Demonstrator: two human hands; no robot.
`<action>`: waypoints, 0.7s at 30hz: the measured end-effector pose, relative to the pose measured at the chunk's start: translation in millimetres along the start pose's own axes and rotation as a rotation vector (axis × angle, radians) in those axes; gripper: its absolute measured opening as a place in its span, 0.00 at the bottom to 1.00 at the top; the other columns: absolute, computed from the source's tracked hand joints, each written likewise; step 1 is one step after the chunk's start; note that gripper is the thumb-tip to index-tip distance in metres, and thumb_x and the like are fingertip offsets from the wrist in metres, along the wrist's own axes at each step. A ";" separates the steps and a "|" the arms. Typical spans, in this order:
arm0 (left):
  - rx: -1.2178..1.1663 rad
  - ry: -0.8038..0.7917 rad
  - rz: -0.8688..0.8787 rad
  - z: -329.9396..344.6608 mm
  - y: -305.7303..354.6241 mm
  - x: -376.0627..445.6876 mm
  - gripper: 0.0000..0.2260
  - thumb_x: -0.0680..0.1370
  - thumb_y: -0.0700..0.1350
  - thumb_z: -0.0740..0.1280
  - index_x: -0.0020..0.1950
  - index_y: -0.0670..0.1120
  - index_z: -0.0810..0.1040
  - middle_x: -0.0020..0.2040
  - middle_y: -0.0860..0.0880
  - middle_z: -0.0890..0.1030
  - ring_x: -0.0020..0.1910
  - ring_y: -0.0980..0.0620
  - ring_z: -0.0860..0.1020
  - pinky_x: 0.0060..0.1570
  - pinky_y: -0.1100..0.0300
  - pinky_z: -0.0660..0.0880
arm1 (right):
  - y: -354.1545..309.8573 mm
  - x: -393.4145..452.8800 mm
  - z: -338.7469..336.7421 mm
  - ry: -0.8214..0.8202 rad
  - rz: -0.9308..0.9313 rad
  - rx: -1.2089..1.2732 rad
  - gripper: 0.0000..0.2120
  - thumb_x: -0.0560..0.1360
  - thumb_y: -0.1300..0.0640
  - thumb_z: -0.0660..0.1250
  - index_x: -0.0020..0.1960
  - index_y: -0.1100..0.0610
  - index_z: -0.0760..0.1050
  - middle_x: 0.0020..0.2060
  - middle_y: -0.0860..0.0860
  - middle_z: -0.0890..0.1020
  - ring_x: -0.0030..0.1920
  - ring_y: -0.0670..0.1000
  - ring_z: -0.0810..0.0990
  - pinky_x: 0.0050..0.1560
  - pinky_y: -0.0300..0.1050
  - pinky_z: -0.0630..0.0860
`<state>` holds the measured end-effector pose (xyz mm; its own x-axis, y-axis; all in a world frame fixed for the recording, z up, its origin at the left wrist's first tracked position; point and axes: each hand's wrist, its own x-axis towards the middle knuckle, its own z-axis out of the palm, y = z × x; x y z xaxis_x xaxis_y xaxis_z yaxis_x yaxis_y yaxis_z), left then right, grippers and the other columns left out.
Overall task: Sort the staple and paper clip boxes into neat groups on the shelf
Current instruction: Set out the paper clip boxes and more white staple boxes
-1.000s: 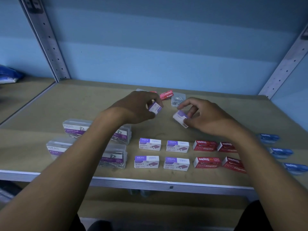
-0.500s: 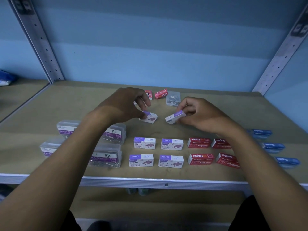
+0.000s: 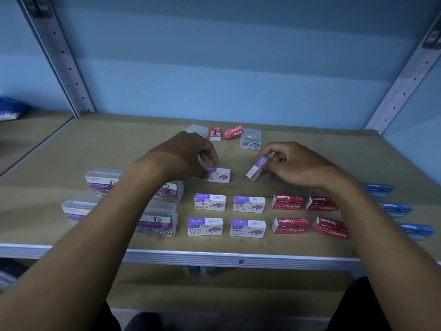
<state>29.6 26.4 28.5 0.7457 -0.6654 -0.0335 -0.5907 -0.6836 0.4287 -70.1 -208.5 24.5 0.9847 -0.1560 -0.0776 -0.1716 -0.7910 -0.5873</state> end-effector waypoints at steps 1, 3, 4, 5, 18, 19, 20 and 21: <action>0.007 -0.002 0.003 -0.1 0.7 -0.1 0.12 0.69 0.45 0.78 0.52 0.53 0.84 0.47 0.58 0.82 0.42 0.65 0.76 0.37 0.71 0.67 | -1.0 0.5 2.2 0.008 0.026 -0.001 0.06 0.77 0.48 0.65 0.49 0.41 0.81 0.41 0.46 0.85 0.40 0.48 0.79 0.41 0.46 0.72; 0.014 -0.005 0.012 0.1 2.0 -0.5 0.11 0.70 0.46 0.78 0.51 0.53 0.84 0.47 0.58 0.82 0.41 0.65 0.75 0.37 0.70 0.67 | -3.9 2.0 7.1 0.055 0.046 -0.008 0.08 0.76 0.42 0.65 0.47 0.42 0.81 0.42 0.45 0.84 0.44 0.47 0.80 0.42 0.46 0.73; 0.017 -0.004 0.016 0.9 2.3 -0.5 0.11 0.70 0.46 0.77 0.51 0.53 0.84 0.47 0.57 0.82 0.41 0.65 0.75 0.37 0.70 0.67 | -5.8 2.8 9.5 0.084 0.040 -0.009 0.10 0.75 0.40 0.66 0.47 0.44 0.81 0.40 0.44 0.83 0.43 0.46 0.80 0.39 0.44 0.71; 0.022 -0.003 0.018 1.9 2.9 -0.2 0.10 0.70 0.46 0.77 0.50 0.53 0.84 0.47 0.57 0.83 0.41 0.65 0.75 0.37 0.70 0.67 | -7.8 3.2 11.5 0.112 0.026 -0.004 0.10 0.74 0.40 0.68 0.46 0.45 0.82 0.37 0.44 0.81 0.40 0.45 0.78 0.36 0.41 0.68; 0.035 0.013 -0.014 3.4 4.2 -1.9 0.07 0.71 0.46 0.77 0.48 0.53 0.85 0.46 0.56 0.84 0.46 0.58 0.79 0.38 0.68 0.69 | -27.8 -8.7 8.6 0.025 -0.171 -0.048 0.27 0.70 0.56 0.78 0.64 0.39 0.73 0.41 0.41 0.85 0.42 0.39 0.83 0.51 0.42 0.80; 0.035 0.010 -0.016 3.0 4.3 -2.8 0.07 0.71 0.46 0.77 0.48 0.53 0.85 0.45 0.56 0.84 0.46 0.57 0.79 0.39 0.67 0.70 | -27.6 -9.1 9.9 0.003 -0.168 -0.054 0.28 0.70 0.56 0.78 0.65 0.39 0.73 0.41 0.41 0.85 0.42 0.39 0.83 0.52 0.43 0.80; 0.035 0.009 -0.020 2.6 4.2 -4.0 0.07 0.70 0.46 0.77 0.48 0.53 0.85 0.45 0.56 0.84 0.47 0.57 0.80 0.41 0.66 0.71 | -27.4 -9.2 11.0 -0.019 -0.165 -0.059 0.29 0.71 0.57 0.78 0.66 0.39 0.73 0.42 0.41 0.85 0.43 0.39 0.83 0.52 0.43 0.81; 0.032 0.009 -0.026 2.2 4.1 -5.1 0.08 0.70 0.46 0.77 0.48 0.53 0.85 0.45 0.56 0.84 0.46 0.58 0.80 0.41 0.66 0.72 | -27.1 -8.6 12.3 -0.037 -0.161 -0.065 0.29 0.71 0.57 0.78 0.67 0.40 0.72 0.42 0.41 0.85 0.43 0.39 0.83 0.52 0.42 0.81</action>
<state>22.7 26.4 28.4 0.7636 -0.6447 -0.0364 -0.5803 -0.7099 0.3991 -73.5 -178.4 31.2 0.9999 -0.0027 -0.0171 -0.0116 -0.8406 -0.5416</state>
